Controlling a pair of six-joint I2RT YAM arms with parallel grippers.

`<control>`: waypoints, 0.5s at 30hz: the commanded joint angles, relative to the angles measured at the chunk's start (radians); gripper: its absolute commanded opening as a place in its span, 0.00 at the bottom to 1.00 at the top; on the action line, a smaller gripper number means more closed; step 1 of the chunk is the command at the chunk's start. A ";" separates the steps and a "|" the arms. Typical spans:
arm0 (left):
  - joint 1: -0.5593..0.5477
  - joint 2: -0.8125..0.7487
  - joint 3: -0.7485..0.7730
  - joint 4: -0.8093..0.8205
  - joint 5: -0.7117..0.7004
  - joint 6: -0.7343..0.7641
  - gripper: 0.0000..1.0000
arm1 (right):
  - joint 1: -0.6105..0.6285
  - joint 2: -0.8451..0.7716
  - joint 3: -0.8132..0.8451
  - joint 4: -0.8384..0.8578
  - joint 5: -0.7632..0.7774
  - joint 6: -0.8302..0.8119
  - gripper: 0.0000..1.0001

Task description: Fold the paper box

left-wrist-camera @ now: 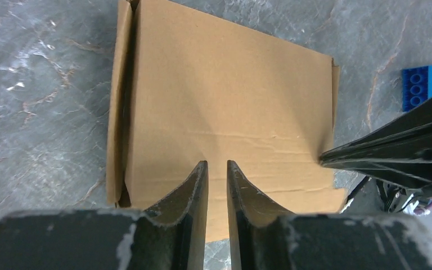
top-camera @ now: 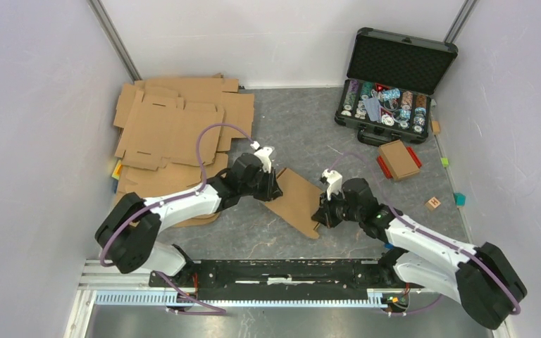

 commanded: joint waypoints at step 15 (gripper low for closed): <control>0.000 0.042 0.014 -0.005 0.031 0.016 0.25 | 0.013 0.046 0.095 -0.088 0.089 -0.074 0.13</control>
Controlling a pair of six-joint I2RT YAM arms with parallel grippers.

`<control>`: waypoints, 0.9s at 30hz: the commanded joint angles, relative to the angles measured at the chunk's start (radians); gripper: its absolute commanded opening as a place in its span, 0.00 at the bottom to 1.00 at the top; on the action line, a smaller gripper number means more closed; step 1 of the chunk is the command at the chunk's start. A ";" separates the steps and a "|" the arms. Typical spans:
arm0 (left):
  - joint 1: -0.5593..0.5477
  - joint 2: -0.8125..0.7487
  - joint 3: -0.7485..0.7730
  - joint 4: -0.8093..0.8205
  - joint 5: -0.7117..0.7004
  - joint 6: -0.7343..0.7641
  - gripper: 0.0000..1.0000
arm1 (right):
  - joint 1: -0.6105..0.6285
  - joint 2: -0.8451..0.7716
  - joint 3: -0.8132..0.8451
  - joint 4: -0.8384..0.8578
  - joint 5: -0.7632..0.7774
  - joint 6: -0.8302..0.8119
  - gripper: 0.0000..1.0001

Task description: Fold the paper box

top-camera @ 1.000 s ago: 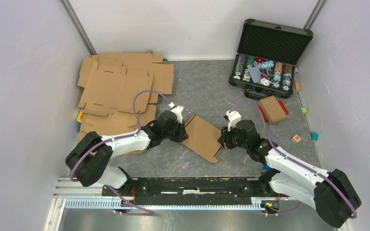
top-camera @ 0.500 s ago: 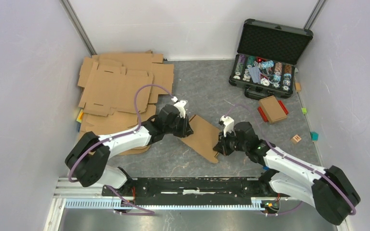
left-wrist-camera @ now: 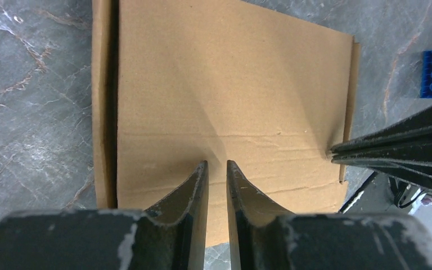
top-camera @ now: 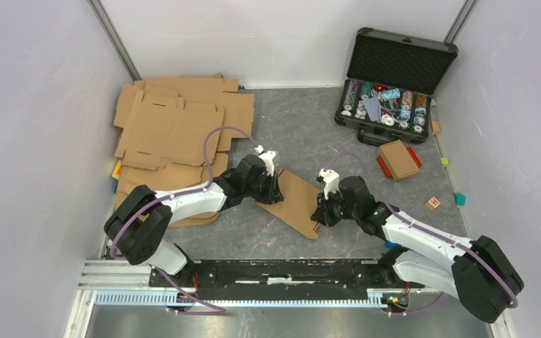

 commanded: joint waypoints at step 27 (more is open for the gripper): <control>0.097 -0.314 -0.195 -0.082 0.004 -0.096 0.30 | 0.008 0.240 0.186 -0.010 0.045 -0.188 0.98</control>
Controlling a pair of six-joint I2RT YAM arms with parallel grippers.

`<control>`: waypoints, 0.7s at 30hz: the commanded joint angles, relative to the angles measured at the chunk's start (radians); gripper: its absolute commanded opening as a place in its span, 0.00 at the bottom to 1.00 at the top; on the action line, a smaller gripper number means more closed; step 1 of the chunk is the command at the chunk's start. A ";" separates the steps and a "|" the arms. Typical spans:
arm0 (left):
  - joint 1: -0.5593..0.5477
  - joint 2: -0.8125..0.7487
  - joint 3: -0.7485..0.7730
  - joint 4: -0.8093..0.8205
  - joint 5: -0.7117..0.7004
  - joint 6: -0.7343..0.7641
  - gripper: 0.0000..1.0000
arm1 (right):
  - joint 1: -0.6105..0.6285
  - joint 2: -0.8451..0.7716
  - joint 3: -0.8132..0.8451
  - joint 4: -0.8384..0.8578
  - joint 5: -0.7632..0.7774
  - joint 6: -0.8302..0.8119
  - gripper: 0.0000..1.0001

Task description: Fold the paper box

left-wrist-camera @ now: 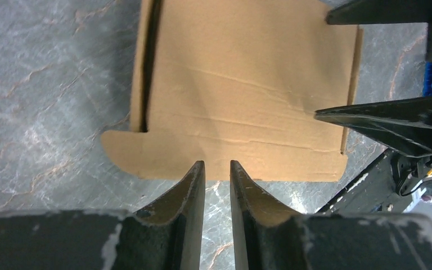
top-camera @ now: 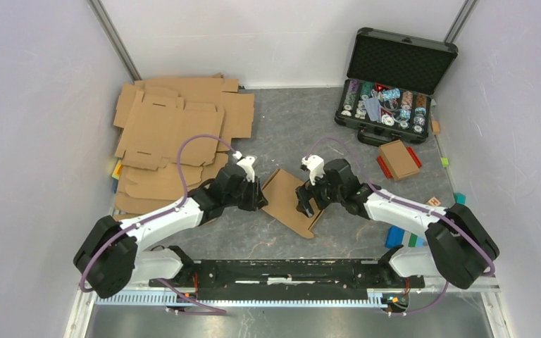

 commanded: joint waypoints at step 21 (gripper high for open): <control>0.133 -0.044 -0.279 0.493 0.233 -0.403 0.72 | 0.016 -0.295 -0.330 0.185 0.006 0.389 0.98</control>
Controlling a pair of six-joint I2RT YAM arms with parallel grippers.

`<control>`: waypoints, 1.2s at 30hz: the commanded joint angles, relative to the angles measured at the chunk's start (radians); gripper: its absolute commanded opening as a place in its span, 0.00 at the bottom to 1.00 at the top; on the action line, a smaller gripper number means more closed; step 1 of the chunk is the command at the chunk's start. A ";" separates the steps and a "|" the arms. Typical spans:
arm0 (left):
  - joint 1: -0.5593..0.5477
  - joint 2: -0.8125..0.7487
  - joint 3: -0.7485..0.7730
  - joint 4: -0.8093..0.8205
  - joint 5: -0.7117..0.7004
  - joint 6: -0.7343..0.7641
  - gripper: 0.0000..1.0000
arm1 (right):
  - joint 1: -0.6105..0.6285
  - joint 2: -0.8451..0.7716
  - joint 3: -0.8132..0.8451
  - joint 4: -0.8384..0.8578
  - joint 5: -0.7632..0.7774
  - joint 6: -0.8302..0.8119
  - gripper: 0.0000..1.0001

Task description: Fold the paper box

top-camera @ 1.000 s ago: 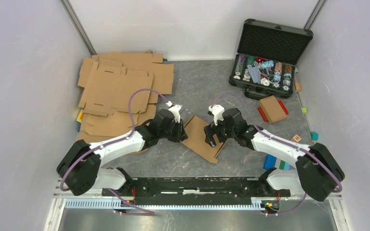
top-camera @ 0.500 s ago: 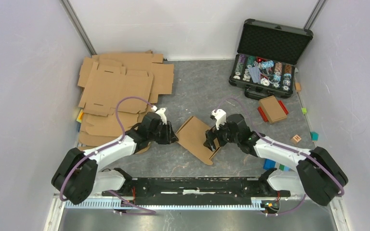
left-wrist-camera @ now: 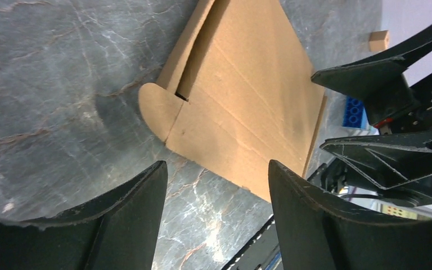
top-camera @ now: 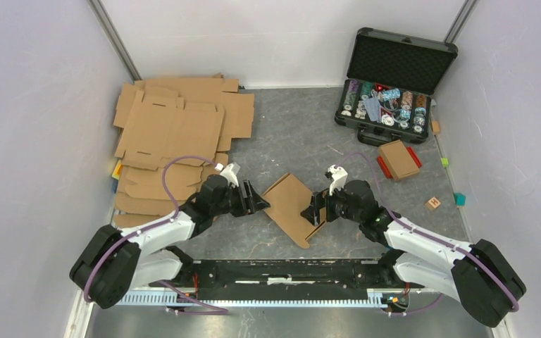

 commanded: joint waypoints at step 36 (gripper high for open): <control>-0.061 -0.060 -0.012 0.111 -0.048 -0.092 0.61 | 0.050 0.102 0.023 -0.073 0.025 0.030 0.89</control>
